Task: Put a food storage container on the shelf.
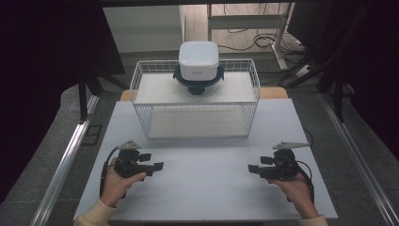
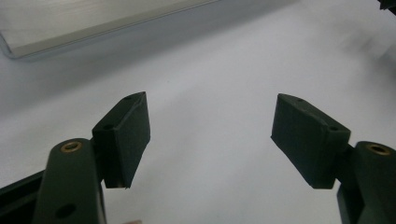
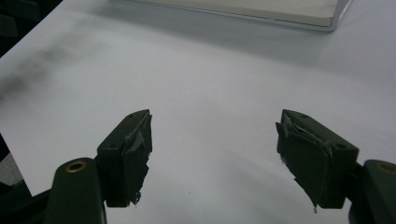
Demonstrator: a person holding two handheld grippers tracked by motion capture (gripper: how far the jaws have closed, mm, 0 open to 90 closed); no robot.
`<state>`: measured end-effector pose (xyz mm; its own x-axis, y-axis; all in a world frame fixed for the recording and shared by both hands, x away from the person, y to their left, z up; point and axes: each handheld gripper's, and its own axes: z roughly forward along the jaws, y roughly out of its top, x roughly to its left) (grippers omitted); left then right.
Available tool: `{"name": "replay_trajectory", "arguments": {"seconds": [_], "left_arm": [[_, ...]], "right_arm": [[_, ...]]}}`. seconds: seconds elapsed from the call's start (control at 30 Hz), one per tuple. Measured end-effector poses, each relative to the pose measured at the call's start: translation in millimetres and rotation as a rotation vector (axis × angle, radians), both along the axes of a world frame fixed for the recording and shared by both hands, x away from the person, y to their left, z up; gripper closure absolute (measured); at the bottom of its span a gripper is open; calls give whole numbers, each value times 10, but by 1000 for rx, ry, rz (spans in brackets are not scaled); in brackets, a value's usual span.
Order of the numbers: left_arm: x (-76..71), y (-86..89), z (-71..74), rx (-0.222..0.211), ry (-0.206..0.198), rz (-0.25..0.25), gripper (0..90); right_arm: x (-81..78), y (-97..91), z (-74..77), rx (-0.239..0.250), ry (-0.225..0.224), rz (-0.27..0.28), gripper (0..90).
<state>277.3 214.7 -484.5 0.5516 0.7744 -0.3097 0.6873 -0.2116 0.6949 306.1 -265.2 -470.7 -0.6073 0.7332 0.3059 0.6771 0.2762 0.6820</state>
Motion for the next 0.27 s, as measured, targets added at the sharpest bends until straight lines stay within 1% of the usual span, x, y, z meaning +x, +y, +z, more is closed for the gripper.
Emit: {"name": "replay_trajectory", "arguments": {"seconds": [0.07, 0.23, 0.27], "left_arm": [[2, -1, -3, 3, -2, 4, 271], [11, -7, -11, 15, -11, 17, 258], [11, -7, -11, 15, -11, 17, 257]], "right_arm": [[1, -4, -1, -1, -5, -4, 242], [-1, -14, 9, -1, -40, -13, 195], [-1, -14, 9, -1, -40, -13, 195]]}}
